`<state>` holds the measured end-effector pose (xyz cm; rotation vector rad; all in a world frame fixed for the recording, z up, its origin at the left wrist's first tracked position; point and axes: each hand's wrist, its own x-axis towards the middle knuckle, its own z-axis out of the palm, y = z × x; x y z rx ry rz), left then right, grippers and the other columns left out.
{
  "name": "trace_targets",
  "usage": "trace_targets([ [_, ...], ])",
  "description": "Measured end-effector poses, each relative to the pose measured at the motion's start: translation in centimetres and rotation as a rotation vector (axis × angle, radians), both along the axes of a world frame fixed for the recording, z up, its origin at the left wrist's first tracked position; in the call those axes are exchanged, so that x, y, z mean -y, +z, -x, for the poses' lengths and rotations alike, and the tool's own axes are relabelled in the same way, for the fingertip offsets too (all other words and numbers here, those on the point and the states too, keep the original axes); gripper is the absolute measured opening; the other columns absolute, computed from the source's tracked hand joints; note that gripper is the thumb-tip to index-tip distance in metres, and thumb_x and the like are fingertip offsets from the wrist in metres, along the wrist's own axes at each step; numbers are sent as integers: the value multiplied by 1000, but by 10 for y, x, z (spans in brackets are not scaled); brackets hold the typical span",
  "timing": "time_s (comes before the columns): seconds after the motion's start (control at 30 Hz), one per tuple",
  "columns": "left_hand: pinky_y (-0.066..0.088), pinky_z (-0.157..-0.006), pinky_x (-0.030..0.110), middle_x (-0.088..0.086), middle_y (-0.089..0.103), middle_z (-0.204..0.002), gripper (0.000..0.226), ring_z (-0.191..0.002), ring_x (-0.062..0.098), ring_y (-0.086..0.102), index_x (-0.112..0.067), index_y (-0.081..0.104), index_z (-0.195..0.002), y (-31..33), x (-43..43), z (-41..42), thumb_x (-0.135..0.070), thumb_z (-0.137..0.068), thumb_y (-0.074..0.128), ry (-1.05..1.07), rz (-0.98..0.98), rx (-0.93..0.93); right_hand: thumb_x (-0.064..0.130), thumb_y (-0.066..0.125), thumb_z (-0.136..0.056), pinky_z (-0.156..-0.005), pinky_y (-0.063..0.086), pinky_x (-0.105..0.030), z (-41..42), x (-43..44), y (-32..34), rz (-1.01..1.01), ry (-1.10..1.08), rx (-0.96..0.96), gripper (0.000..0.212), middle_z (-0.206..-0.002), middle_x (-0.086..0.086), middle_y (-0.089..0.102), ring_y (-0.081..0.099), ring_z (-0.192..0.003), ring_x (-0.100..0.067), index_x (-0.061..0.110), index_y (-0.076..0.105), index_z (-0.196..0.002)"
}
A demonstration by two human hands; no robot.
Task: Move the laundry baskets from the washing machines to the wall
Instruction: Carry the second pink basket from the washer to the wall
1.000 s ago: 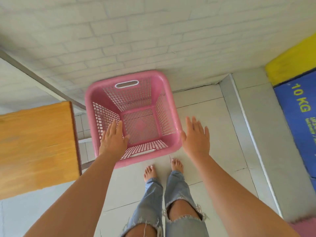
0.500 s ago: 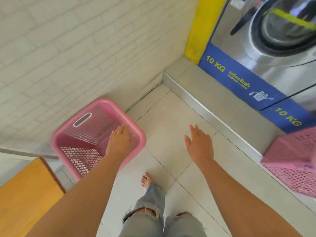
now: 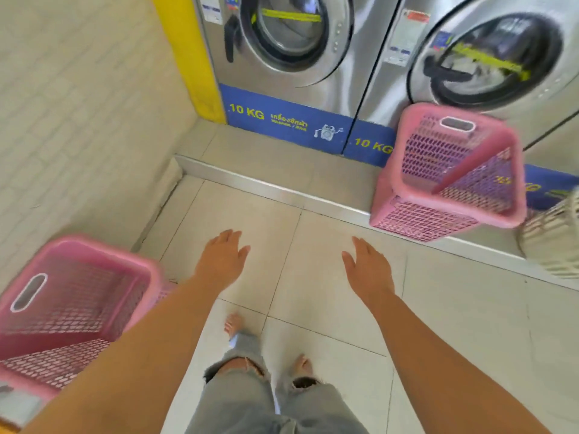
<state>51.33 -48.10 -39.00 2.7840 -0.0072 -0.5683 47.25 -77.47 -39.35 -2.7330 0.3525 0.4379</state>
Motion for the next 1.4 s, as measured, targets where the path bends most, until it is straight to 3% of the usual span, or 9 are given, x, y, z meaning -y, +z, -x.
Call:
trace_targets([
  [0.27,25,-118,38,10,36,-154,54,-142,28,35,-9,35,-150,11,150,-36,-35,-102,39,-196,72,15,37,37,-101,-113,31,-42,25,120,7,-24,-269,32,51,-151,-7,40,41,-136,-27,12,35,-146],
  [0.7,35,-109,41,12,38,-152,55,-138,31,39,-10,33,-150,-5,333,-181,-35,-102,41,-295,128,-38,33,41,-100,-110,32,-44,-68,268,2,-39,-519,83,51,-149,-8,43,41,-135,-29,11,35,-146],
  [0.8,35,-108,43,14,36,-153,55,-136,35,39,-8,31,-150,-6,364,-212,-30,-101,43,-260,146,-51,31,43,-100,-111,32,-46,-92,298,1,-45,-559,72,51,-150,-9,41,40,-136,-31,11,35,-146],
  [0.97,35,-108,44,16,35,-153,55,-137,35,39,-8,31,-150,-14,407,-248,-29,-101,44,-199,172,-71,26,48,-97,-100,44,-48,-131,347,-8,-64,-570,132,41,-135,-12,55,53,-121,-34,9,44,-135],
  [1.07,36,-107,44,17,37,-151,54,-135,36,41,-9,32,-150,-25,430,-266,-27,-100,45,-157,170,-77,25,50,-95,-96,43,-47,-160,385,-15,-89,-583,115,42,-130,-11,57,53,-117,-34,9,45,-133],
  [1.23,40,-104,47,18,41,-146,52,-130,38,44,-11,36,-148,-43,476,-294,-21,-98,48,-46,182,-84,28,50,-95,-105,36,-46,-202,456,-36,-75,-524,49,50,-147,-10,43,43,-130,-35,11,40,-141],
  [1.4,41,-102,51,17,33,-151,55,-130,40,44,-15,32,-150,-66,518,-320,-24,-99,48,25,159,-104,27,52,-95,-107,34,-49,-239,515,-64,-34,-468,7,53,-151,-14,37,40,-131,-39,8,38,-143],
])
